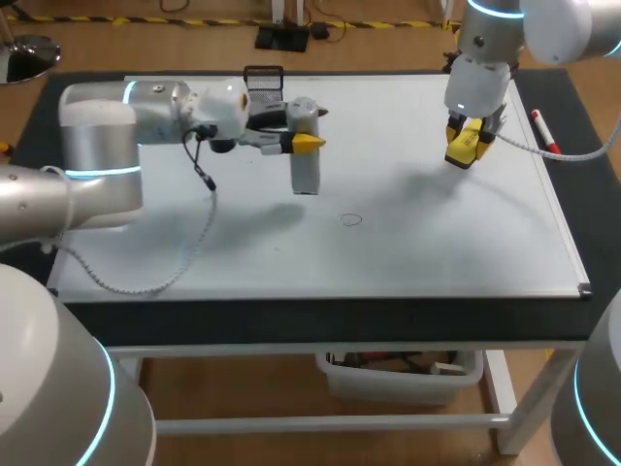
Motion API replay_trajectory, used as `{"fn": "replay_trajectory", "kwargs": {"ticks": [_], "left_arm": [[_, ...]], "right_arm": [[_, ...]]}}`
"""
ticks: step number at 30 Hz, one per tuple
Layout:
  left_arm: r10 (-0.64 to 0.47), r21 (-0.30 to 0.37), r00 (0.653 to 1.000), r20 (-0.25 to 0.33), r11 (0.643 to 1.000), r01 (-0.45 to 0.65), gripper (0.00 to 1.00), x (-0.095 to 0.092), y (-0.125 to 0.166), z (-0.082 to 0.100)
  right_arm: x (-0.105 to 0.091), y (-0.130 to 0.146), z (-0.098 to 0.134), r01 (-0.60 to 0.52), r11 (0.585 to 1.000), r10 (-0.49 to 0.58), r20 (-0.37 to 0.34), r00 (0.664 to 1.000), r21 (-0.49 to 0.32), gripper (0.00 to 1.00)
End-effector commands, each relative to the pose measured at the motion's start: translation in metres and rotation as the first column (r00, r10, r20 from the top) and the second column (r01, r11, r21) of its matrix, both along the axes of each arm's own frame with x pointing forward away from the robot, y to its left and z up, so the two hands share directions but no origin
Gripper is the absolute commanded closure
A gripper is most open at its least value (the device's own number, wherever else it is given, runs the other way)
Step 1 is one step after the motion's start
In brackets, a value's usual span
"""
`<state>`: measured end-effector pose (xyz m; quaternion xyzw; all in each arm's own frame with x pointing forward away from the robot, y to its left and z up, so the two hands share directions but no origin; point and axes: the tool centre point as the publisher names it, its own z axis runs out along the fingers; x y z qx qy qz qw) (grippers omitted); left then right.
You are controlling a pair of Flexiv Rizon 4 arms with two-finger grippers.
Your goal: Pick up the inspection probe, press it on each red-marked spot on the whiteboard one by one, put down the probe, pick up the eraser, and wipe off all the red marks.
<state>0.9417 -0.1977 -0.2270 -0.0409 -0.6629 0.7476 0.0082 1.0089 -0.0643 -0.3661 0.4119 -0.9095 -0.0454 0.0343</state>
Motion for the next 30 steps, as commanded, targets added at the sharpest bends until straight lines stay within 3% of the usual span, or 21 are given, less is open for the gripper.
{"fn": "replay_trajectory", "kwargs": {"ticks": [1,14,30], "left_arm": [[0.087,-0.002,0.996,0.001,0.996,-0.087,1.0,-0.009,0.033,0.005],[0.267,-0.006,0.963,0.017,0.964,-0.267,1.0,0.003,0.124,0.012],[0.336,0.0,0.942,0.009,0.942,-0.336,1.0,0.009,0.17,0.008]], "right_arm": [[0.0,-0.001,0.001,-0.002,1.0,0.002,0.0,1.0,-0.002,1.0],[0.0,-0.001,0.001,-0.002,1.0,0.002,0.0,1.0,-0.002,1.0],[0.0,-0.001,0.001,-0.002,1.0,0.002,0.0,1.0,-0.002,1.0]]}}
